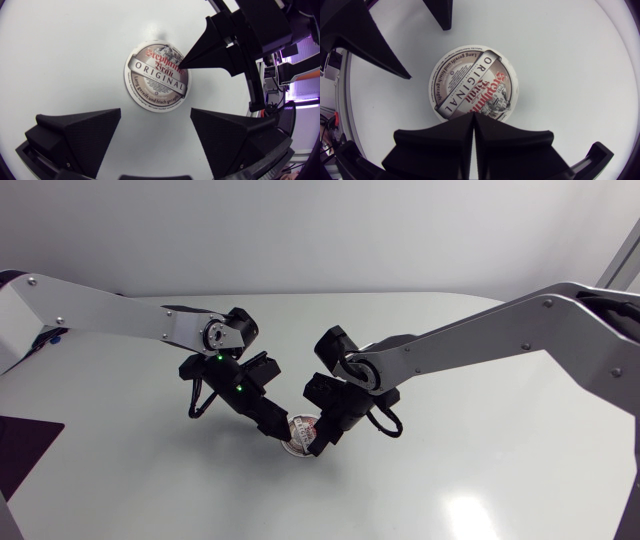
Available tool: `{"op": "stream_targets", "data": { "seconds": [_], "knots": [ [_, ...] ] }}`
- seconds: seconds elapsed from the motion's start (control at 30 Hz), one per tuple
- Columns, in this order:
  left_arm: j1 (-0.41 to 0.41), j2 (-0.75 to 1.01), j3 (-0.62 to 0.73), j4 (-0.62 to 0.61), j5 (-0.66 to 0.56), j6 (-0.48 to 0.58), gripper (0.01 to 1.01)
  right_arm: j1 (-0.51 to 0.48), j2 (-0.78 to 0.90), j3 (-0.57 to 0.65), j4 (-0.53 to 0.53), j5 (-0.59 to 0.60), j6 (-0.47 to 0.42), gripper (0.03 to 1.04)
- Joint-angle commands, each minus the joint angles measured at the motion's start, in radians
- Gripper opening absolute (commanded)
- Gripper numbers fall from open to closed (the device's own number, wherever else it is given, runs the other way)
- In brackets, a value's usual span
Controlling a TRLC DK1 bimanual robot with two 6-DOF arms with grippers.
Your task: Turn the coaster over.
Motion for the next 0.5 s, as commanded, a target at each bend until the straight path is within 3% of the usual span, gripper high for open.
{"op": "stream_targets", "data": {
  "seconds": [0.0,0.2,0.47],
  "knots": [
    [0.005,0.038,0.025,-0.018,0.01,-0.008,0.977,0.001,0.011,-0.007,-0.028,-0.008,0.011,0.04],
    [0.003,0.046,0.026,-0.035,0.013,-0.007,0.977,-0.04,-0.124,-0.052,-0.033,-0.018,0.005,0.04],
    [0.009,0.069,0.04,-0.035,0.013,-0.004,0.977,-0.071,-0.081,-0.058,-0.03,-0.018,-0.02,0.04]
  ]
}}
